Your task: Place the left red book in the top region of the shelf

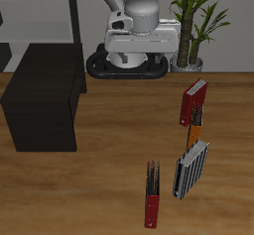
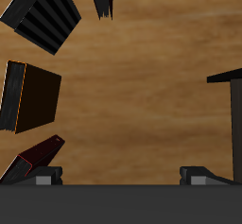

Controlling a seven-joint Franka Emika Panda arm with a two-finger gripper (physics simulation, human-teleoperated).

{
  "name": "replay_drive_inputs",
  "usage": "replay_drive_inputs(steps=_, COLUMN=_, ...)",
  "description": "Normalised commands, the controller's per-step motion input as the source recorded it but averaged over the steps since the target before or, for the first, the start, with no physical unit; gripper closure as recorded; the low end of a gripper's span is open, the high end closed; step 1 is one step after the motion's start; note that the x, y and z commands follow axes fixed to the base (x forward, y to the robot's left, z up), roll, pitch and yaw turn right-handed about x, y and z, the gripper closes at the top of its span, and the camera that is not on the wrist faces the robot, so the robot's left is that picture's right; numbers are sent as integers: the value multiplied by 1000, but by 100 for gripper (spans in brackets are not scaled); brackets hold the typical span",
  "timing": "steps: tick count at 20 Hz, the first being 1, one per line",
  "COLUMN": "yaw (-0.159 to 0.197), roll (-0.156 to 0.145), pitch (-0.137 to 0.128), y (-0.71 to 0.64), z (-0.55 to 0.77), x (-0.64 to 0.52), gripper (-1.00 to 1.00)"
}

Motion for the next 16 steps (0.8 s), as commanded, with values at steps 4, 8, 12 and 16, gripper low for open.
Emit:
replay_drive_inputs(steps=4, yaw=-19, roll=13, pitch=-24, y=398, z=-94, x=-228, gripper=-100)
replay_drive_inputs(steps=8, yaw=-29, roll=-19, pitch=7, y=320, z=-147, x=-146, gripper=-100)
replay_drive_inputs(steps=12, yaw=-25, roll=17, pitch=-20, y=547, z=-129, x=-173, gripper=-100)
replay_drive_inputs(steps=16, yaw=31, roll=44, pitch=-39, y=586, z=-62, x=-145, gripper=-100)
